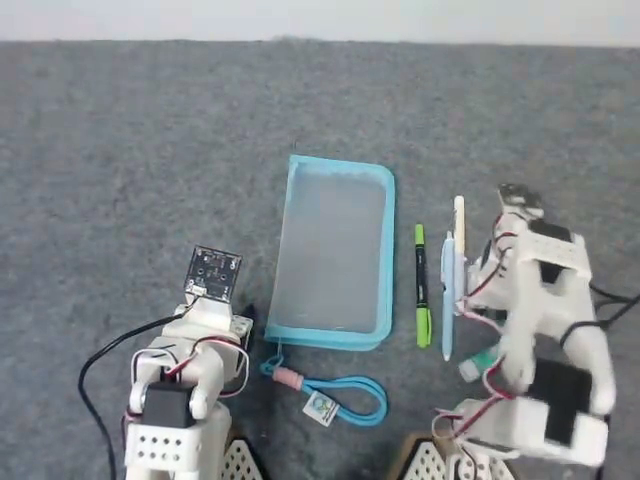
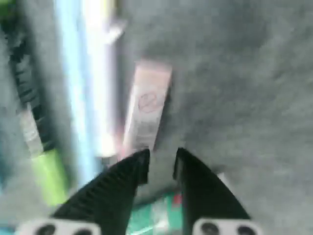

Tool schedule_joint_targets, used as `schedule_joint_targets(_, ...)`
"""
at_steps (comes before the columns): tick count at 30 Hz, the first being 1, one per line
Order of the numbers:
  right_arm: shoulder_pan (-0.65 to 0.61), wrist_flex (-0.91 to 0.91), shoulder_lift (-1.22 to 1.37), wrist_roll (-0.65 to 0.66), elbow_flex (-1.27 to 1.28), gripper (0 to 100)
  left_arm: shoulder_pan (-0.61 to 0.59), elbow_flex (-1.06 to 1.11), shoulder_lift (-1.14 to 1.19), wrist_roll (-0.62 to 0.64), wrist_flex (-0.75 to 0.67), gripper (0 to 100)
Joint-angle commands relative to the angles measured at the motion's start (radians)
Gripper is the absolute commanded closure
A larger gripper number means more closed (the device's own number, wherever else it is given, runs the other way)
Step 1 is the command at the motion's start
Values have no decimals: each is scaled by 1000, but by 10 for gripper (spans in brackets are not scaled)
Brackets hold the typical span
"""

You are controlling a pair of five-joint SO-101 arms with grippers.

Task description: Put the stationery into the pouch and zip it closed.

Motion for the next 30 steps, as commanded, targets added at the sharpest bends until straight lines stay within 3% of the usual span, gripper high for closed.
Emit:
schedule_joint_targets(1,31,-4,44,-11,15,886,-5,-5,0,-6,6,855)
schedule_joint_targets(7,90,-48,-42,-12,20,886,-5,-5,0,-6,6,855)
schedule_joint_targets(18,128,48,-595,-104,175,882,-5,-5,0,-6,6,855)
schedule_joint_targets(21,130,84,-596,-55,213,860,-5,-5,0,-6,6,855)
schedule_joint_targets(25,157,81,-538,-38,255,729,-5,-5,0,-6,6,855)
schedule_joint_targets(30,194,33,-429,-64,256,774,-5,-5,0,-6,6,855)
